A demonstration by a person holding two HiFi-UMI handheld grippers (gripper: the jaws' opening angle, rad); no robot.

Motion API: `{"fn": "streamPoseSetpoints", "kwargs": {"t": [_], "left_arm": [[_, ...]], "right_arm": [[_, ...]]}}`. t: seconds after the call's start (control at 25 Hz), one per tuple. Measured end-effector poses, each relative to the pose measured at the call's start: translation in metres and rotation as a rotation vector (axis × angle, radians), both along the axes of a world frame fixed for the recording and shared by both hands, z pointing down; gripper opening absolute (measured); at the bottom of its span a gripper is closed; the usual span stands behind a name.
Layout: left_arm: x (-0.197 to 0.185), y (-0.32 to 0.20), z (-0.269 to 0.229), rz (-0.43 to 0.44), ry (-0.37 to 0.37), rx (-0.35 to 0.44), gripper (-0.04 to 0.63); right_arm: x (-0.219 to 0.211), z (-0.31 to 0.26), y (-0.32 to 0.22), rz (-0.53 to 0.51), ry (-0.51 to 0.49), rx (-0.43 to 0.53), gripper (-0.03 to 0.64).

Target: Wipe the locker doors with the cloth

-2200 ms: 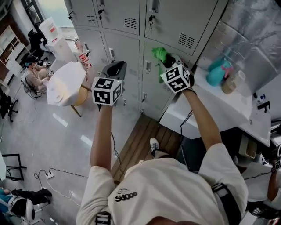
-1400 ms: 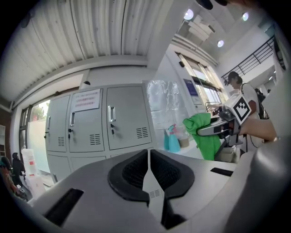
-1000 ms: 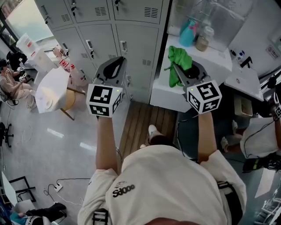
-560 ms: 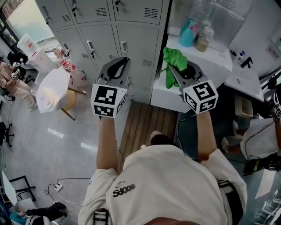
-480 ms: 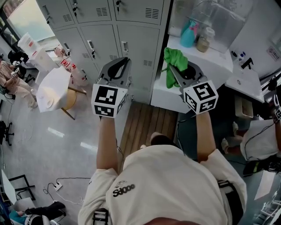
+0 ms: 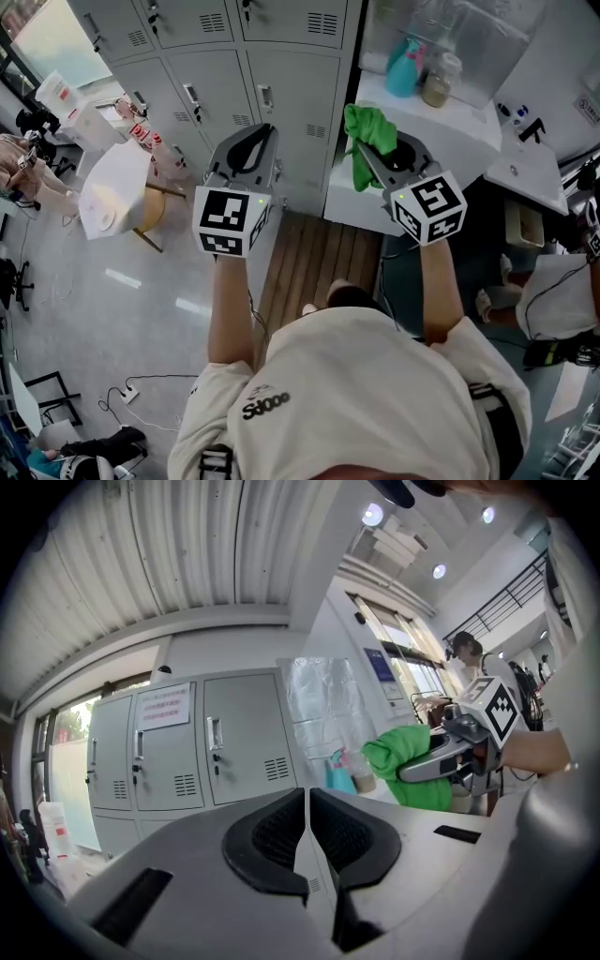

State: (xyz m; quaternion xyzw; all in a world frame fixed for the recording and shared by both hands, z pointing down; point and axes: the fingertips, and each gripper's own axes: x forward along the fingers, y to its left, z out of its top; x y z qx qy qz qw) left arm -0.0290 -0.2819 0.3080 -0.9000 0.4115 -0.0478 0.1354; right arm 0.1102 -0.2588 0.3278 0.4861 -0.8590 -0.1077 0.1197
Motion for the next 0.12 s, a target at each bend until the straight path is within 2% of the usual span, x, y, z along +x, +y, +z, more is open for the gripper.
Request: {"fn": "streamPoseSetpoints", "kwargs": {"t": [0.12], "left_arm": [[0.0044,-0.0012,0.0,0.002,0.014,0.005,0.032]], "right_arm": [[0.0018,0.0057,0.0002,-0.007,0.014,-0.013,0.086]]}}
